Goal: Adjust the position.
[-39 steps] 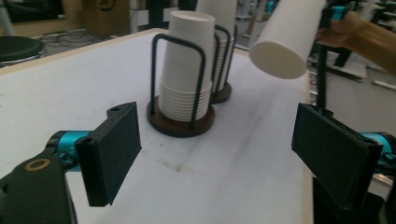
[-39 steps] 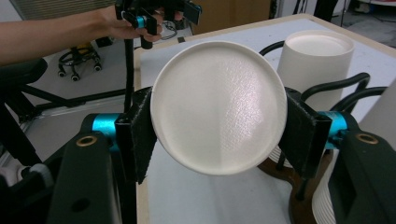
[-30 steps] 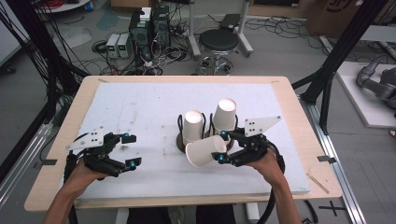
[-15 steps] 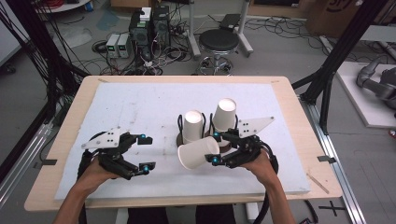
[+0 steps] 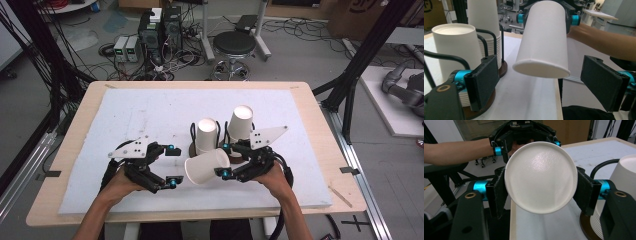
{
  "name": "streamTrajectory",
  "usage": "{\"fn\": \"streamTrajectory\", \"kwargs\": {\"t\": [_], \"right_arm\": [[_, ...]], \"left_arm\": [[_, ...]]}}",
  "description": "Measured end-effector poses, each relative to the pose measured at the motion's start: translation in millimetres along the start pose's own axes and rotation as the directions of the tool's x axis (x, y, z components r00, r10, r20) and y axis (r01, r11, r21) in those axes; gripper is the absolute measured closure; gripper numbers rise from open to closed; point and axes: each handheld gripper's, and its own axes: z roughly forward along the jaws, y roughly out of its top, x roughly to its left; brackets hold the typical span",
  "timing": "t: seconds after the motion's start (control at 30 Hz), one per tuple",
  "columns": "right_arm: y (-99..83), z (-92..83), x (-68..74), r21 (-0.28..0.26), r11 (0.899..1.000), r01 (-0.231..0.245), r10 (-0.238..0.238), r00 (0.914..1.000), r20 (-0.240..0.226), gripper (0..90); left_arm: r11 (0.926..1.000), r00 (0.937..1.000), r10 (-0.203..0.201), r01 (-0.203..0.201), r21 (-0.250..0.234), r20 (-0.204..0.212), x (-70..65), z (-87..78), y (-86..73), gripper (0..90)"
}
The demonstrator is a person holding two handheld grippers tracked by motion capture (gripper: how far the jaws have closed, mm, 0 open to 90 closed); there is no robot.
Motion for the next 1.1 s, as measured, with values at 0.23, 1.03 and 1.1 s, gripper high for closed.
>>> {"fn": "streamTrajectory", "kwargs": {"t": [0.23, 1.03, 1.1], "right_arm": [[-0.1, 4.5, 0.3, 0.006, 1.0, 0.004, -0.004, 0.9999, -0.013, 35.9], [1.4, 14.1, 2.5, 0.004, 1.0, 0.013, -0.013, 0.9989, -0.045, 35.9], [1.3, 14.2, 2.5, 0.003, 1.0, 0.013, -0.013, 0.9988, -0.047, 35.9]], "left_arm": [[0.9996, 0.9993, -0.027, 0.026, 0.014, 0.024, -0.1, 10.3, 0.5, 8.8], [0.9971, 0.9966, -0.028, 0.023, 0.072, 0.077, -2.2, 46.8, 0.7, 7.2], [0.9963, 0.9973, -0.029, 0.024, 0.083, 0.067, -2.4, 47.7, 0.3, 7.3]]}}
